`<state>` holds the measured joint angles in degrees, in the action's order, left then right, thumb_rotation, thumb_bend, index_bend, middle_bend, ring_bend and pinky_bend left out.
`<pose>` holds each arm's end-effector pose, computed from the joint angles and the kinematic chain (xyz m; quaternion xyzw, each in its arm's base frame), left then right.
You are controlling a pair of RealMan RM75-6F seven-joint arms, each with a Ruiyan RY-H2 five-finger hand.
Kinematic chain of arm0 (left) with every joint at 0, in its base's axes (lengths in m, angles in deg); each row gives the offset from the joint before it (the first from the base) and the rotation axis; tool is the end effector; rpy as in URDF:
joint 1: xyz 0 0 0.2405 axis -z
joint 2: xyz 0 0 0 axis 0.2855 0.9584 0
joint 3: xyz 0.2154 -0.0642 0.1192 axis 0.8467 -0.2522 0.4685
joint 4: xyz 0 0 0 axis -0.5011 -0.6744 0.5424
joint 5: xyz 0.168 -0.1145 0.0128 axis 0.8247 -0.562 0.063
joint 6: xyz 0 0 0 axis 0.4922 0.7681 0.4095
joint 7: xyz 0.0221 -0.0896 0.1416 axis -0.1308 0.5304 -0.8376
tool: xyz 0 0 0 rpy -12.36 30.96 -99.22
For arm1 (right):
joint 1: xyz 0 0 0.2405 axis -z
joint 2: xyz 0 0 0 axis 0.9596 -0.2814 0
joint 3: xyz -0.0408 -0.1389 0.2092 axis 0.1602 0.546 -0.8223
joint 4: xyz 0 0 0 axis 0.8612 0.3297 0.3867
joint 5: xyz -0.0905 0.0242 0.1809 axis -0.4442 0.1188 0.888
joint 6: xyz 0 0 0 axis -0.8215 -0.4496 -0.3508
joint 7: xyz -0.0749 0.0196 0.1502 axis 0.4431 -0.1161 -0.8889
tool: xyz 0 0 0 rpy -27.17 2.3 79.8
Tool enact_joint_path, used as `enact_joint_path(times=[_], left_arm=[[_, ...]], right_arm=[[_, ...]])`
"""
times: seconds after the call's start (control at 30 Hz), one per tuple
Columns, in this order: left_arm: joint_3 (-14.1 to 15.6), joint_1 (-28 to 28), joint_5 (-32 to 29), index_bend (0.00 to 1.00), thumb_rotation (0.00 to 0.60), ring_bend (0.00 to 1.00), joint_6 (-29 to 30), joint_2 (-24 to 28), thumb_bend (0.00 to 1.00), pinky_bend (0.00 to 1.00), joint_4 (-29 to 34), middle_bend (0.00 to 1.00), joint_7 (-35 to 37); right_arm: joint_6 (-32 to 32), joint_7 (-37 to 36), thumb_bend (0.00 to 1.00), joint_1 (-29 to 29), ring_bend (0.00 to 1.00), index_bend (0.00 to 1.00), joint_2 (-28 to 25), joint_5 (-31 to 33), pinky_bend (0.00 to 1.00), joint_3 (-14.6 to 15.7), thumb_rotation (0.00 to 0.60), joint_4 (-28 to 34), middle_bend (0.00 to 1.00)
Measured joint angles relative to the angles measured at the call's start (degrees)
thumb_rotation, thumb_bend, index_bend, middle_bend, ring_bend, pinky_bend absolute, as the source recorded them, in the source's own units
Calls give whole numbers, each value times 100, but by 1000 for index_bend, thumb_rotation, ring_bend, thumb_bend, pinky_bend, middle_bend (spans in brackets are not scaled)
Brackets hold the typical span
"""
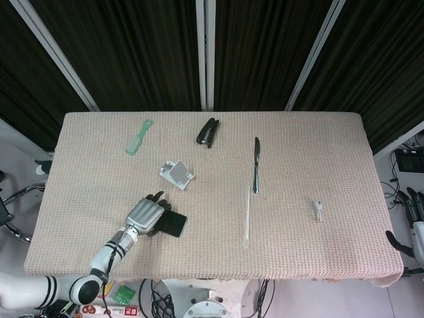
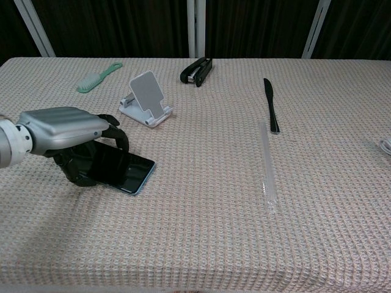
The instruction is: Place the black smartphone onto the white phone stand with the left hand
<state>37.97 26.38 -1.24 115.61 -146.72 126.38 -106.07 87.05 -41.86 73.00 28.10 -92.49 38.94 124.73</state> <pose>-0.1593 0.3002 -0.0435 -0.8337 -0.3355 -0.2302 0.3734 -0.3532 -0.1858 0.2016 0.5740 -0.3712 0.3581 0.6360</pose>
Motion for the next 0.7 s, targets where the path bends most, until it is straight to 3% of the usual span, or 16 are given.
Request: enact_joint_path(times=[0.13, 0.37, 0.7], left_arm=[[61, -10, 206, 479, 600, 259, 133, 34, 411, 314, 36, 418, -61], [200, -73, 791, 497, 600, 408, 290, 61, 422, 510, -62, 476, 22], [214, -168, 1422, 516, 600, 457, 347, 146, 434, 563, -246, 516, 682]], right_arm=[[-22, -2, 176, -2, 0, 0, 1, 2, 0, 8, 600, -4, 0], [-52, -2, 176, 5, 0, 0, -12, 22, 0, 21, 600, 2, 0], [-57, 43, 176, 9, 0, 0, -18, 26, 0, 23, 600, 27, 0]])
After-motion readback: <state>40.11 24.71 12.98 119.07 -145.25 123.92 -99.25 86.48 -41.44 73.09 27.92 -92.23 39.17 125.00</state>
